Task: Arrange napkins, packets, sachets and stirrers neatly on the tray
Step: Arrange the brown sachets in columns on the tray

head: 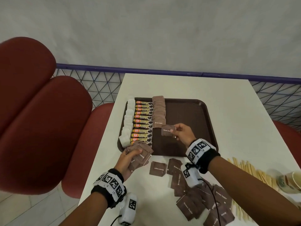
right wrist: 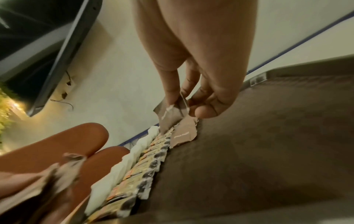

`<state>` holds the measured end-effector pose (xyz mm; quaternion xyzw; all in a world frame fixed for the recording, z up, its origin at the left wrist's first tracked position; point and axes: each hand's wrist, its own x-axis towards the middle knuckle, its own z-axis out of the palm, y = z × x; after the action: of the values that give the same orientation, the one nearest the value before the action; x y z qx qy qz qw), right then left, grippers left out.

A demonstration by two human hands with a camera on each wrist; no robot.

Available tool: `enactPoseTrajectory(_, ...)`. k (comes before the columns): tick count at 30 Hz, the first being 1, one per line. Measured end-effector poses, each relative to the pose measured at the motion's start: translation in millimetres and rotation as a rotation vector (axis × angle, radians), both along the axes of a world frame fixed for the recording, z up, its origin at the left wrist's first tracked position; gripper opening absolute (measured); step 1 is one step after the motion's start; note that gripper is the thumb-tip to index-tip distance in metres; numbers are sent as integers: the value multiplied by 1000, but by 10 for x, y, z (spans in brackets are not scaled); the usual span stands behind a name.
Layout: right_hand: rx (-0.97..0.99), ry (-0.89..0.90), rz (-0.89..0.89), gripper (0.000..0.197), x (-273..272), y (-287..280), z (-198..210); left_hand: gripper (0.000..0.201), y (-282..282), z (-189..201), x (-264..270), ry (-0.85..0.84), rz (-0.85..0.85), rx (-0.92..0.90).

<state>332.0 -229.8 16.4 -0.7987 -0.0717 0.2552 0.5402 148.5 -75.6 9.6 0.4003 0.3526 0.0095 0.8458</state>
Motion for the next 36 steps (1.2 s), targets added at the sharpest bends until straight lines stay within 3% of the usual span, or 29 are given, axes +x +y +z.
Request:
enactPoseTrajectory(4,-86,-42,-50,27,175,226,-136,40,54,-18,-20,-3,13,-3)
enactPoseTrajectory(8,-186,-89,-34,8,223,444,-195,44,102,-45,-37,19,-4,19)
enactPoseTrajectory(12,-280,-118,9,13,234,570,-249,55,154,-92,-77,12,-9,7)
enactPoseTrajectory(18,-484,-228,17,10,234,663,-294,56,193,-112,-121,-6,-18,-31)
enactPoseTrajectory(24,-624,-386,120,27,239,665,-292,50,174,-65,-104,2,10,-68)
enactPoseTrajectory(31,-509,-415,113,27,243,510,-143,38,94,47,-58,-12,19,15)
enactPoseTrajectory(36,-155,-234,252,14,-59,342,-1,37,23,77,-24,-26,30,51)
